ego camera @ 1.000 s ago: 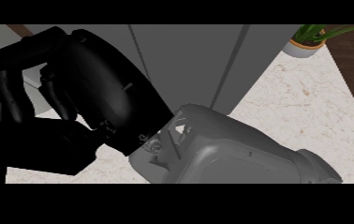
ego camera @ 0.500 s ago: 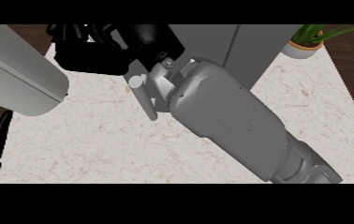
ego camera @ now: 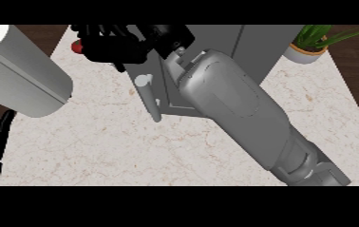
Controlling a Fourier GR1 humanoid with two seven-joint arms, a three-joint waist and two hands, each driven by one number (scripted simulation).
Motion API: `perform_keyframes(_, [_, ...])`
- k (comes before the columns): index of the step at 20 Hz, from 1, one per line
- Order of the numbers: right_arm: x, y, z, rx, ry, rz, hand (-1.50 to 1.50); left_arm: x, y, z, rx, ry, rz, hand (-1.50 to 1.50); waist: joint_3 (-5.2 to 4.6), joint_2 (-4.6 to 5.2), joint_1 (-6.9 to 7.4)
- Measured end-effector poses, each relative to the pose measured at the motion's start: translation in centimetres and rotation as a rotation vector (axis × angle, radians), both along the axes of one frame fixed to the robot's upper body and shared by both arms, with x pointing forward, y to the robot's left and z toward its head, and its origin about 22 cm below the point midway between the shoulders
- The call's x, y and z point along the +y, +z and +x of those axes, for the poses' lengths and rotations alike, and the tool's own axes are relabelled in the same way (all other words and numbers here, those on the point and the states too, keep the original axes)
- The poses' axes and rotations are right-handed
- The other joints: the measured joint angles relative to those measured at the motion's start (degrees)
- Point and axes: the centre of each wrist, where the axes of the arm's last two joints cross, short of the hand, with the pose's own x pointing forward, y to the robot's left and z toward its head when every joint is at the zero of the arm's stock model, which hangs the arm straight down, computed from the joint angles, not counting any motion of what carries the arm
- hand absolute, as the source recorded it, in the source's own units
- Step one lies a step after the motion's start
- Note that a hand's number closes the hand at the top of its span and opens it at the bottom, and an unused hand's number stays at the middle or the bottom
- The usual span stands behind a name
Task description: Pick up the wine, place it into the cabinet and close the cabinet
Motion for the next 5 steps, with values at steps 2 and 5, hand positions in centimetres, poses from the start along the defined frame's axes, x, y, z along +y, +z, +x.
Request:
perform_keyframes(2, [-0.19, -0.16, 0.23, -0.021, 0.002, -0.019, 1.50, -0.12, 0.02, 0.07, -0.004, -0.001, -0.004, -1.50, -0.05, -0.16, 0.03])
perform_keyframes(5, [-0.26, -0.40, 0.45, -0.050, 0.001, -0.028, 1.50, -0.28, -0.11, 0.27, -0.002, -0.007, -0.006, -1.50, 0.00, -0.28, -0.04])
